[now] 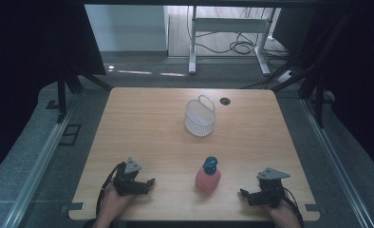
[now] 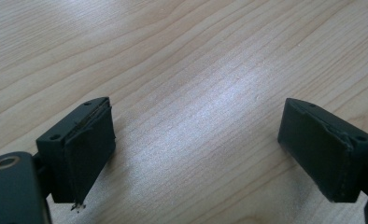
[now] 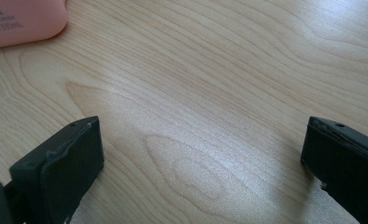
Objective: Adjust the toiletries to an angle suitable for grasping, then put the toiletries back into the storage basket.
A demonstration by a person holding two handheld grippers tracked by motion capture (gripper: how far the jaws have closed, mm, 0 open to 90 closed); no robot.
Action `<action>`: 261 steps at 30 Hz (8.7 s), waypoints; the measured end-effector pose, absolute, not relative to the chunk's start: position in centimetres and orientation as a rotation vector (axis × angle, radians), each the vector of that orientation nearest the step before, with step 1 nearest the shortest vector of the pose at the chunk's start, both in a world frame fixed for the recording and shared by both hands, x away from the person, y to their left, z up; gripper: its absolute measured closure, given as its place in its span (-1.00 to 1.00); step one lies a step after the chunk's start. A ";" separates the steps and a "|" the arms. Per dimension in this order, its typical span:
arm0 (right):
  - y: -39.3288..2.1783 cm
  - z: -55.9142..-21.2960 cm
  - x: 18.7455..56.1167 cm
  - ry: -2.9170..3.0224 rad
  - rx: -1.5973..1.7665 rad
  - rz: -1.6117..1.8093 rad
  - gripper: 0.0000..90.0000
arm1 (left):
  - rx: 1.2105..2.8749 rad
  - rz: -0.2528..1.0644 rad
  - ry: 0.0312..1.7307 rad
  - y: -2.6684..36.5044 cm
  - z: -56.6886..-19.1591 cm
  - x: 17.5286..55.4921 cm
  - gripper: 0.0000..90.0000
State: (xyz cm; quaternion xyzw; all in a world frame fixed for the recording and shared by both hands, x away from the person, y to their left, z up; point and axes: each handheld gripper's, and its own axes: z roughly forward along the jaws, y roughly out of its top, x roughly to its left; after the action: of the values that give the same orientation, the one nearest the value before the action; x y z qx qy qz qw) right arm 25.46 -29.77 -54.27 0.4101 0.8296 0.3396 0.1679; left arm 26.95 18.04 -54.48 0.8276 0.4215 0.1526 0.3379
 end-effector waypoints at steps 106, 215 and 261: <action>-27.0 -49.7 24.0 2.411 1.025 1.158 -0.88 | 2.156 0.397 1.099 18.0 -54.5 26.9 -0.76; -18.1 -41.8 28.8 2.483 0.748 1.353 0.16 | 2.154 0.395 1.101 18.0 -54.5 26.9 -0.76; -18.8 -38.0 34.2 2.375 0.851 1.367 0.16 | 2.158 0.399 1.093 18.1 -54.5 26.9 -0.76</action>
State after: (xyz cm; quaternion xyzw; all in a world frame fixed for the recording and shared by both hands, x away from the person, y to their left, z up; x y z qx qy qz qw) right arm 34.24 -18.78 -38.01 0.2939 0.8200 0.4721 0.1356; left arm 26.93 18.06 -54.47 0.8284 0.4196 0.1532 0.3380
